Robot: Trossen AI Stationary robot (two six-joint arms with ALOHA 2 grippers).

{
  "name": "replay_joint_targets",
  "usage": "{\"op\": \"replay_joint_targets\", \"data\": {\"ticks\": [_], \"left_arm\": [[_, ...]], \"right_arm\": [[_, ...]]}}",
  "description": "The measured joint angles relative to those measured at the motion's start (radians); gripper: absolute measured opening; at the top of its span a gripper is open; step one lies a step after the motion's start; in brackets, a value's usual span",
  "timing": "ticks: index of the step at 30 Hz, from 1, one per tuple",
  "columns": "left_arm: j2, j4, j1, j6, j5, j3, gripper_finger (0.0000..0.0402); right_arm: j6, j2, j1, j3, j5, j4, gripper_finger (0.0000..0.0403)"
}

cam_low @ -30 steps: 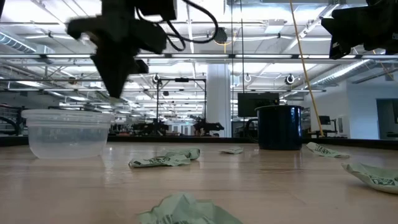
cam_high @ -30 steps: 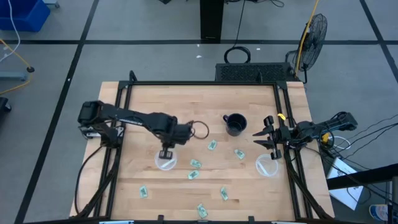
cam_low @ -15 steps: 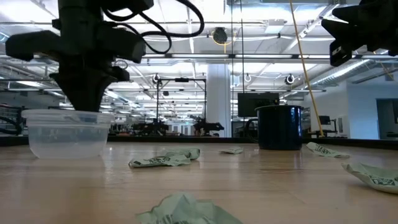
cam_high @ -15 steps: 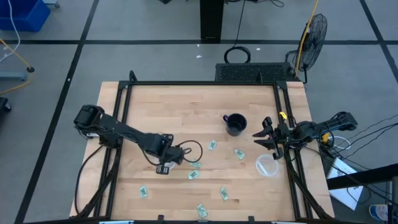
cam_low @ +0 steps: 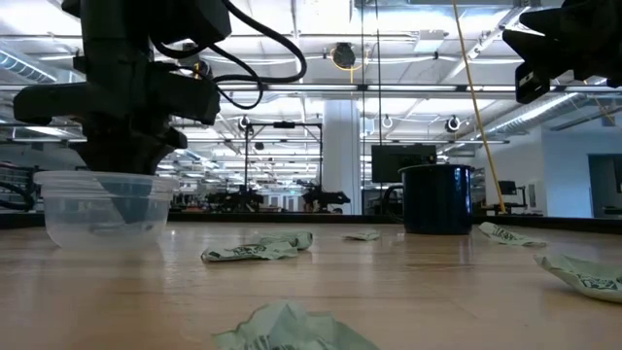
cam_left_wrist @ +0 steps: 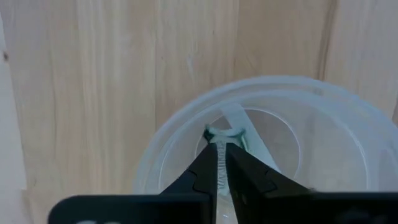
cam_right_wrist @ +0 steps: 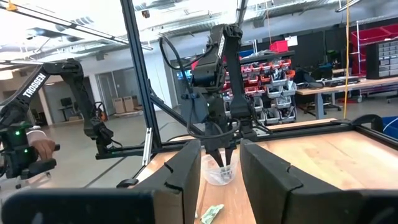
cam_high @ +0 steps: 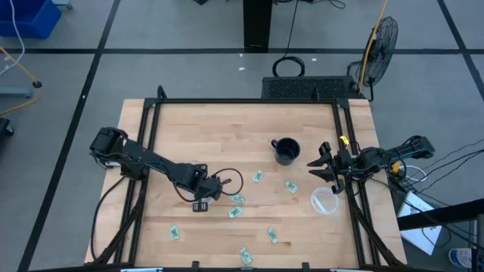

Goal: Pick and place Stevia / Truvia into bins
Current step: Put the stevia packet into the left transparent plastic container

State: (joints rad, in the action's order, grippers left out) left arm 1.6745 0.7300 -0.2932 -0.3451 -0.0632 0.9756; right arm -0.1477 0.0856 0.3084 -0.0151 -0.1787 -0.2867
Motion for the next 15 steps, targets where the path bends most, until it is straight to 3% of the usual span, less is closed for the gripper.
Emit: {"op": "replay_joint_targets", "data": {"ticks": [9,15], "left_arm": [[-0.025,0.022,-0.003,-0.004,0.014,0.0,0.0081],[-0.086,0.213,-0.009,-0.063,0.059,0.106,0.0085]], "right_arm": [[0.005,0.0,0.0,0.0,-0.001,0.0,0.0105],[0.034,0.0,0.0,0.0,-0.004,-0.001,0.0105]]}}
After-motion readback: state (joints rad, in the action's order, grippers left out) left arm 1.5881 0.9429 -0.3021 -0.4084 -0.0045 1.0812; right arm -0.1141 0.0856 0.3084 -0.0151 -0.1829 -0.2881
